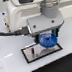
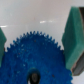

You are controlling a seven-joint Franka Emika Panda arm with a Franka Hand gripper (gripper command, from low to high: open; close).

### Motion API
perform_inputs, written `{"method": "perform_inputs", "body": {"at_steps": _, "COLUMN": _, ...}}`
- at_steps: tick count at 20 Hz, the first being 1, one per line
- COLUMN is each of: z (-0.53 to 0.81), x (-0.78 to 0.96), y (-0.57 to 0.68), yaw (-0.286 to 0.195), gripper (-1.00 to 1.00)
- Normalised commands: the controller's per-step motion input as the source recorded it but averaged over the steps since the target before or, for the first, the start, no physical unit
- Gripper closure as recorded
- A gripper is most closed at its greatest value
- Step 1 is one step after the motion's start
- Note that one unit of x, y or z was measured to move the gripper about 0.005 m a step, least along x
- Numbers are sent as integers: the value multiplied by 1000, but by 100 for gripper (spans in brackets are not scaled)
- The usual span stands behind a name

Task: Insert the blue gear onto the right peg, followed by the red gear

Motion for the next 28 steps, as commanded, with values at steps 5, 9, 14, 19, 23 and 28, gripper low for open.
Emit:
{"method": "perform_inputs", "body": {"at_steps": 5, "z": 330, "x": 267, "y": -6, "yaw": 0, "gripper": 100}}
{"method": "perform_inputs", "body": {"at_steps": 9, "z": 69, "x": -62, "y": 41, "yaw": 0, "gripper": 100}}
{"method": "perform_inputs", "body": {"at_steps": 14, "z": 27, "x": -150, "y": 33, "yaw": 0, "gripper": 100}}
{"method": "perform_inputs", "body": {"at_steps": 19, "z": -22, "x": -30, "y": -3, "yaw": 0, "gripper": 100}}
{"method": "perform_inputs", "body": {"at_steps": 23, "z": -114, "x": -11, "y": -22, "yaw": 0, "gripper": 100}}
{"method": "perform_inputs", "body": {"at_steps": 28, "z": -66, "x": 48, "y": -33, "yaw": 0, "gripper": 100}}
